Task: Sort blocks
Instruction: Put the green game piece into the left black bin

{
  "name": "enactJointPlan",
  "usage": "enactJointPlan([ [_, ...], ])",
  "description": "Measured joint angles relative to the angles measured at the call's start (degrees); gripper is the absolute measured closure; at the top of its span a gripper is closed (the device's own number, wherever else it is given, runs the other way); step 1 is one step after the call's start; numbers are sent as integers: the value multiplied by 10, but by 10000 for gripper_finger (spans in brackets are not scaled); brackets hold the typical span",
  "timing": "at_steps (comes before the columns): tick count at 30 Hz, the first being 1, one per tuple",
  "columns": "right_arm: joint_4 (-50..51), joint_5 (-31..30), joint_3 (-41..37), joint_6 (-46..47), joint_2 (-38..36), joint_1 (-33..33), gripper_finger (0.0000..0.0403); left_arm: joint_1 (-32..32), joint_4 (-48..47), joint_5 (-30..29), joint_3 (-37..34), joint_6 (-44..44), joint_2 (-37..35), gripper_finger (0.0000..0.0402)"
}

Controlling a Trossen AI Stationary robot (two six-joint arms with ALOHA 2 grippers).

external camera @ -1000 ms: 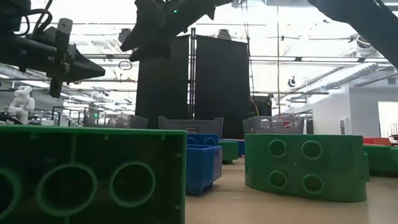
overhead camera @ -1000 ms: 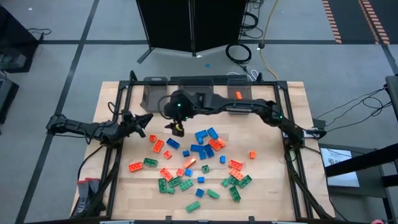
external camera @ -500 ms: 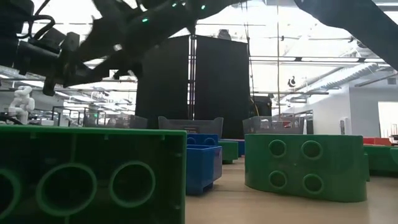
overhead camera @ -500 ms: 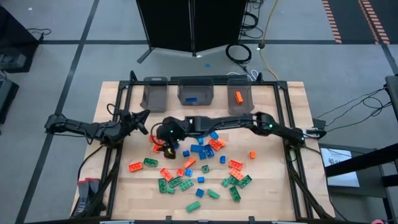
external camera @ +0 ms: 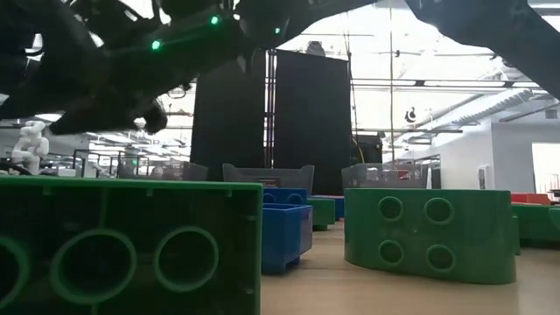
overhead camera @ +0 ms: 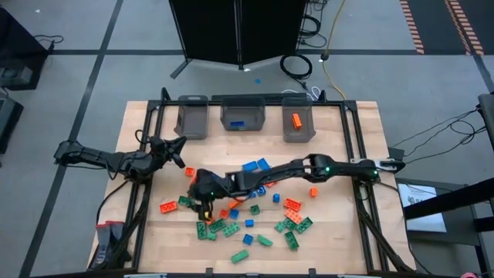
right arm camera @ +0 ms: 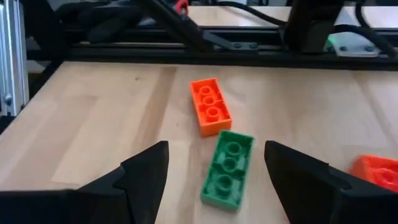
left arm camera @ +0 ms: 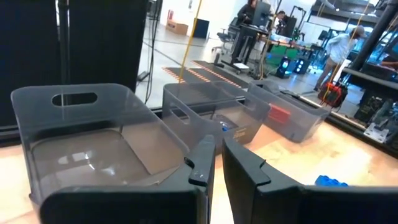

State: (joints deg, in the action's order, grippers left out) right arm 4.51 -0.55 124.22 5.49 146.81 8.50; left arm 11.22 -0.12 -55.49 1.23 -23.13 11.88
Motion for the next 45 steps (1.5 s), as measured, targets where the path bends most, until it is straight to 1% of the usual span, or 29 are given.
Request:
enactJointPlan([
  [3, -21, -18, 5, -1, 16, 4, 143, 0, 0, 0, 0, 0, 1, 368],
  [6, -22, -65, 26, -1, 35, 5, 143, 0, 0, 1, 0, -1, 1, 368],
  [7, -17, -72, 31, -1, 41, 5, 143, 0, 0, 1, 0, -4, 1, 368],
  [15, 4, -48, 76, 28, 79, -2, 143, 0, 0, 14, 1, -5, 1, 368],
  [19, 39, -38, 76, 28, 81, 5, 143, 0, 0, 15, 1, -4, 1, 368],
  [29, 43, -32, 76, 29, 81, -2, 145, 0, 0, 15, 1, -4, 1, 368],
  [36, 43, 7, 76, 34, 88, -4, 159, 0, 1, 15, 1, -4, 1, 368],
  [42, 53, 9, 76, 45, 98, -4, 176, 0, 1, 15, 1, -2, 1, 368],
  [45, 52, -9, 76, 44, 97, -9, 194, 0, 1, 15, 1, -2, 2, 368],
])
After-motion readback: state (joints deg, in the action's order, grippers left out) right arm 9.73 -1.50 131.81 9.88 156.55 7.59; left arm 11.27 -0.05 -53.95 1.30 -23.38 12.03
